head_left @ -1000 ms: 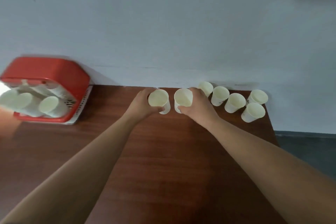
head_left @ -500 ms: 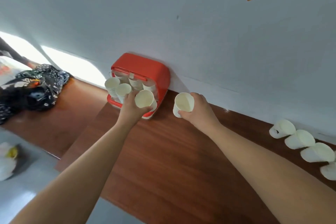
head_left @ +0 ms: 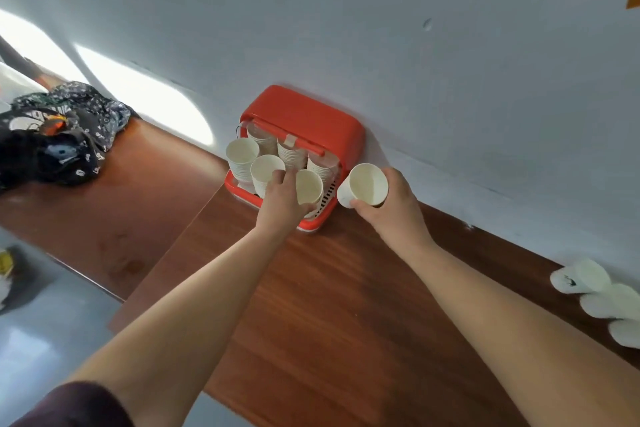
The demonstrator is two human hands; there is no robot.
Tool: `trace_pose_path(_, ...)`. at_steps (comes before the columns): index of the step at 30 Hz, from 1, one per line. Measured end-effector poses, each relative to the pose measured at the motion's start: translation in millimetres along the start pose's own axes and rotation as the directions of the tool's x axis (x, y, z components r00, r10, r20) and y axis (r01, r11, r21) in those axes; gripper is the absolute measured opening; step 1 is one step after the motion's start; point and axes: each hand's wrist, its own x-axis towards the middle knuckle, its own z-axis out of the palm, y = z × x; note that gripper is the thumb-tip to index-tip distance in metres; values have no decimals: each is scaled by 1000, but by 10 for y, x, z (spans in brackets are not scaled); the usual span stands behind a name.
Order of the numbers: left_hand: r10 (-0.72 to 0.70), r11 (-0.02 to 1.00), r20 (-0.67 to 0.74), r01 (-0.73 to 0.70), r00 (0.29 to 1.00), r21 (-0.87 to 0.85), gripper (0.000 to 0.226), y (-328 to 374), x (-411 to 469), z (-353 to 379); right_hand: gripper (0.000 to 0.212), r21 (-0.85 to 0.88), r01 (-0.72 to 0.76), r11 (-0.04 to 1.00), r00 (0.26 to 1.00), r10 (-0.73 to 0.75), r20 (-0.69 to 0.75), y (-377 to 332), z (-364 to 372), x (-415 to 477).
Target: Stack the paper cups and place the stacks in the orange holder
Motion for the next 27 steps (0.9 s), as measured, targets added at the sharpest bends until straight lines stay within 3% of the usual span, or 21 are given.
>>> trace_pose_path(6, 27, 998, 97, -33, 995, 58, 83, -218, 127, 217, 63, 109, 12, 994, 999, -15, 29, -122, 220, 140)
trace_pose_path(10, 29, 993, 104, -17, 994, -117, 92, -404, 149, 220, 59, 147, 32, 989, 995, -45, 88, -185, 407, 207)
trace_pose_path(16, -8, 925, 172, 73, 985, -372, 60, -651, 94, 167, 69, 94, 95, 991, 984, -107, 142, -202, 722, 316)
trace_pose_path(20, -29, 836, 180, 123, 983, -535, 42, -629, 73, 109, 72, -75, 127, 989, 972, -109, 210, -159, 1014, 401)
trace_pose_path(24, 78, 882, 228, 40, 971, -470, 57, -691, 109, 122, 73, -92, 84, 992, 954, -53, 296, -111, 1150, 453)
trace_pose_path(27, 110, 916, 172, -32, 979, -400, 55, -694, 145, 136, 76, -75, 77, 994, 951, -51, 304, -51, 1145, 473)
